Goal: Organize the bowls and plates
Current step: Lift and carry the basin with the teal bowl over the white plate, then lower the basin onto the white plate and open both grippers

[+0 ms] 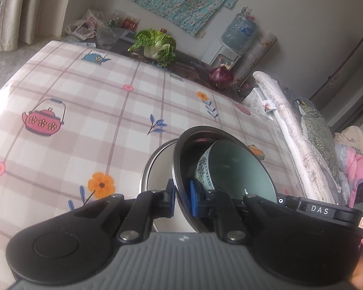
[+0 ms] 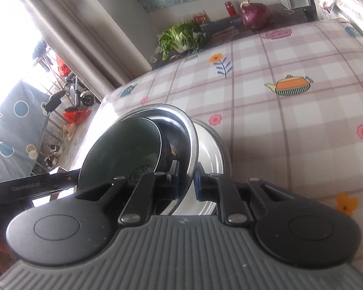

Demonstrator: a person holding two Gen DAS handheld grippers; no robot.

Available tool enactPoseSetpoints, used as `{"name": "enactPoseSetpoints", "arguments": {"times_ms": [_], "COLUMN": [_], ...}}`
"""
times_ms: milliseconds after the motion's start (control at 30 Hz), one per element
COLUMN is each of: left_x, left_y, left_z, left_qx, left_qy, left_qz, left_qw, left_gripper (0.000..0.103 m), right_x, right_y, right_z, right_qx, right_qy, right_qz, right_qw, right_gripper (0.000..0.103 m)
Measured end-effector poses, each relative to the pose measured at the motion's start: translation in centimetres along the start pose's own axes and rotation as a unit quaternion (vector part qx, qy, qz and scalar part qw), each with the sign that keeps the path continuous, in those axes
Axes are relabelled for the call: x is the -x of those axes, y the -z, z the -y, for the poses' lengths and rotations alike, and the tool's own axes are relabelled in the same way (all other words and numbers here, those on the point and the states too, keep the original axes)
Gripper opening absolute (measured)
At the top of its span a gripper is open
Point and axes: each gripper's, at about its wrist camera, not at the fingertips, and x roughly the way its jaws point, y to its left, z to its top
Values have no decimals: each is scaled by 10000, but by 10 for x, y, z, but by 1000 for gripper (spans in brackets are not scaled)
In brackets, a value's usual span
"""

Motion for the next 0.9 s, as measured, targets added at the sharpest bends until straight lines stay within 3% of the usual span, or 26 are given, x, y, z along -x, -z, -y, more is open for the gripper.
{"name": "enactPoseSetpoints", "arguments": {"times_ms": [700, 800, 900], "left_x": [-15, -9, 0], "left_y": [18, 19, 19], "left_z": [-5, -2, 2], "left_qx": [-130, -293, -525], "left_qy": [-171, -231, -463], "left_qz": [-136, 24, 217], "left_qw": [9997, 9993, 9973], "left_gripper": [16, 21, 44], "right_x": [-20, -16, -7], "right_y": [13, 13, 13], "right_z": [7, 5, 5], "right_qx": [76, 103, 127], "right_qy": [236, 274, 381], "right_qz": [-1, 88, 226], "right_qw": [9997, 9995, 9989], "right_gripper": [13, 15, 22]}}
